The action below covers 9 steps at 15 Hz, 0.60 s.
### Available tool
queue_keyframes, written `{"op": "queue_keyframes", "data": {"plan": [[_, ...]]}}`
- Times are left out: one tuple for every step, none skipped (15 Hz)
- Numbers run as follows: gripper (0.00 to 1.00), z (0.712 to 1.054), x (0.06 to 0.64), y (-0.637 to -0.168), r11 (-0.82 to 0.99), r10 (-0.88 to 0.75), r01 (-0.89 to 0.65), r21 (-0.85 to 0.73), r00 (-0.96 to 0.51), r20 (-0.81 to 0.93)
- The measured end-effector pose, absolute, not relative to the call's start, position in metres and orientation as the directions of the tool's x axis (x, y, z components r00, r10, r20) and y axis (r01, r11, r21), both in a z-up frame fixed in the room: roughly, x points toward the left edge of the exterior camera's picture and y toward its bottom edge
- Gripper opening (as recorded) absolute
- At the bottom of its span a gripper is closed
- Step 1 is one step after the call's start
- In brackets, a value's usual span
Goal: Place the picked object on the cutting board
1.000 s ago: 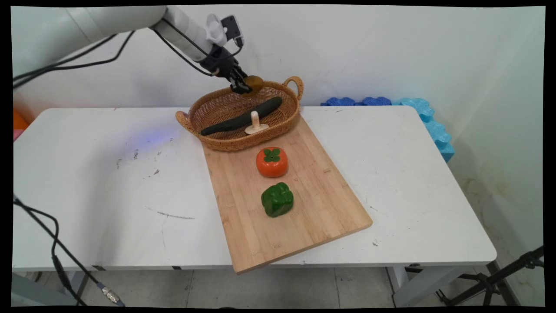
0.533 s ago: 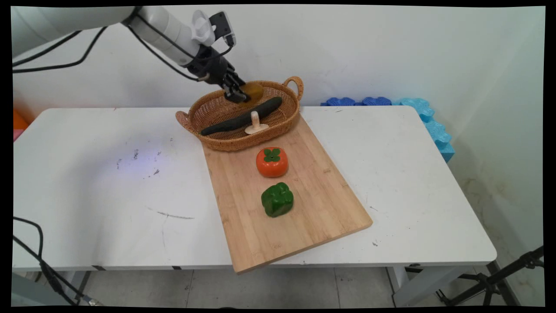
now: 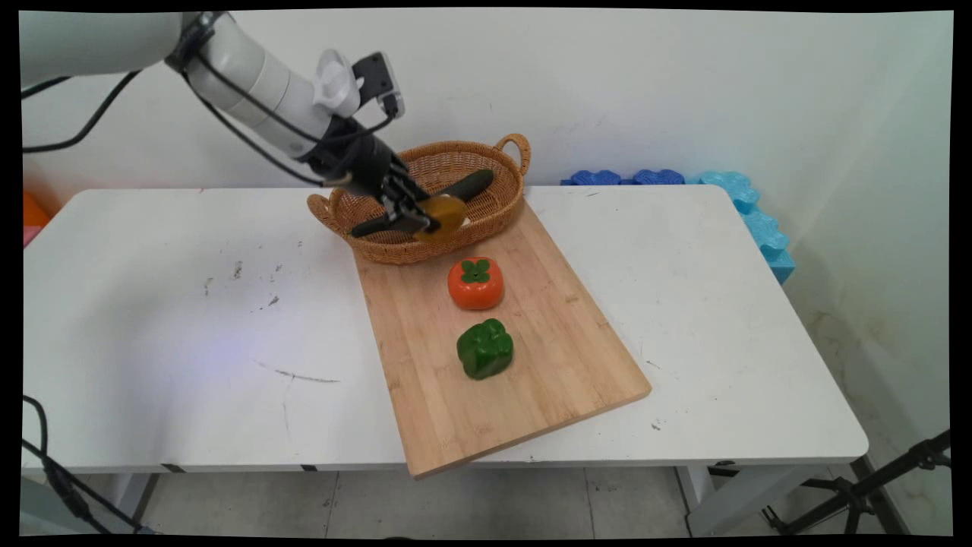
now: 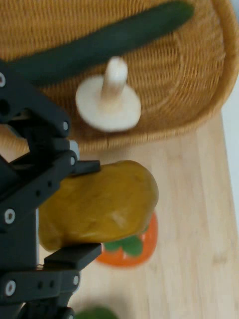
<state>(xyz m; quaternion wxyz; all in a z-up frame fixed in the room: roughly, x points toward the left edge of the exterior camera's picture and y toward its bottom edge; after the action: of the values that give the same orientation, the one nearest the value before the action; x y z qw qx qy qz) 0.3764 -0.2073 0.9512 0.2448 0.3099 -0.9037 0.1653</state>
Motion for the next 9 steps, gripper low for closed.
{"op": "queue_keyframes", "data": {"plan": [[0.0, 0.95, 0.372, -0.199, 0.756, -0.486, -0.642, -0.132, -0.685, 0.542], [0.0, 0.948, 0.368, -0.19, 0.758, -0.494, -0.641, -0.116, -0.682, 0.539], [0.0, 0.946, 0.364, -0.182, 0.761, -0.501, -0.641, -0.1, -0.679, 0.536], [0.0, 0.943, 0.36, -0.175, 0.764, -0.507, -0.64, -0.087, -0.678, 0.532], [0.0, 0.94, 0.357, -0.168, 0.765, -0.515, -0.639, -0.073, -0.676, 0.527], [0.0, 0.938, 0.354, -0.162, 0.766, -0.521, -0.64, -0.061, -0.674, 0.523], [0.0, 0.934, 0.351, -0.156, 0.765, -0.532, -0.643, -0.046, -0.67, 0.518], [0.0, 0.93, 0.348, -0.15, 0.761, -0.544, -0.648, -0.032, -0.665, 0.512], [0.0, 0.926, 0.346, -0.145, 0.756, -0.557, -0.654, -0.019, -0.659, 0.506]]}}
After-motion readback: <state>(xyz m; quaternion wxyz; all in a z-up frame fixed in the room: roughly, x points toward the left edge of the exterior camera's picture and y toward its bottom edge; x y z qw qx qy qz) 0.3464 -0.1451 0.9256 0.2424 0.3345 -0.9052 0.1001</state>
